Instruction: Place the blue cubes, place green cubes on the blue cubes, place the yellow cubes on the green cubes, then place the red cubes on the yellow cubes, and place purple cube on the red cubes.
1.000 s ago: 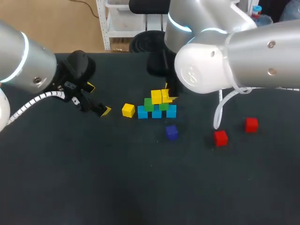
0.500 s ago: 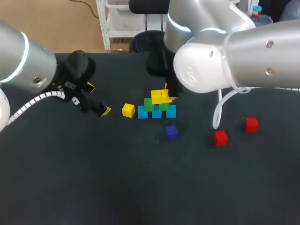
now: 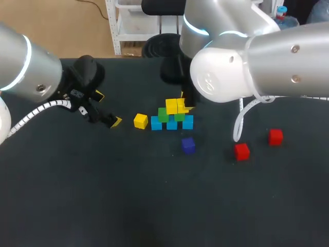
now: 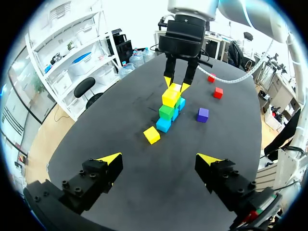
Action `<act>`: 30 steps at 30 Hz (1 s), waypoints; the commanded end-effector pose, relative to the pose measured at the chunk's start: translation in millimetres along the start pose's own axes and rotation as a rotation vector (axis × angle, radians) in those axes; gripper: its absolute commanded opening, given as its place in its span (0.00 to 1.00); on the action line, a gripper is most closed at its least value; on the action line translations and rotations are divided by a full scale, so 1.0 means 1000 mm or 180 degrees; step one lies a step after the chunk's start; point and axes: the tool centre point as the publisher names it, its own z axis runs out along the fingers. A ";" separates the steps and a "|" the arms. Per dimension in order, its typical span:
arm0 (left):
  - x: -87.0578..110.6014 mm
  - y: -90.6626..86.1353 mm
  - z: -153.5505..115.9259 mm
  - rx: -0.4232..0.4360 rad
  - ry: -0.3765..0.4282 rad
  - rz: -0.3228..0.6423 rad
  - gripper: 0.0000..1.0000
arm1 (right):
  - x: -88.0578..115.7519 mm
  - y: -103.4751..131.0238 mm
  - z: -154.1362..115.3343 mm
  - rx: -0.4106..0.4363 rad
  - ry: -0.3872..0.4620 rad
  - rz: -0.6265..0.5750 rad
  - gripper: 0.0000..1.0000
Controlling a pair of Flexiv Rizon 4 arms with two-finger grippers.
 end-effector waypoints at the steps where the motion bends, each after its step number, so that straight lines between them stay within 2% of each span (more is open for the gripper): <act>1: 0.001 0.001 0.000 0.0010 -0.0015 0.0006 1.00 | 0.000 -0.001 0.001 0.0001 -0.0005 -0.0005 0.00; 9: 0.001 0.001 0.000 0.0010 -0.0015 0.0006 1.00 | -0.001 -0.001 0.001 0.0011 -0.0004 -0.0007 0.19; 11: 0.001 0.001 0.000 0.0010 -0.0015 0.0006 1.00 | -0.001 -0.001 0.001 0.0014 0.0001 -0.0007 0.34; 16: 0.001 0.001 0.000 0.0010 -0.0015 0.0006 1.00 | 0.000 -0.001 0.000 0.0023 0.0008 -0.0005 0.49; 18: 0.001 0.001 0.000 0.0010 -0.0015 0.0006 1.00 | 0.000 -0.001 0.000 0.0025 0.0006 -0.0004 0.71; 19: 0.001 0.001 0.000 0.0010 -0.0015 0.0006 1.00 | 0.001 -0.001 0.000 0.0026 0.0008 -0.0002 0.87; 20: 0.001 0.001 0.000 0.0010 -0.0015 0.0006 1.00 | 0.001 0.000 0.000 0.0026 0.0009 -0.0002 0.96; 21: 0.001 0.001 0.000 0.0010 -0.0015 0.0006 1.00 | 0.002 0.000 0.000 0.0024 0.0011 -0.0001 1.00; 30: 0.001 0.001 0.000 0.0010 -0.0015 0.0006 1.00 | 0.007 0.004 -0.011 0.0032 0.0025 0.0007 1.00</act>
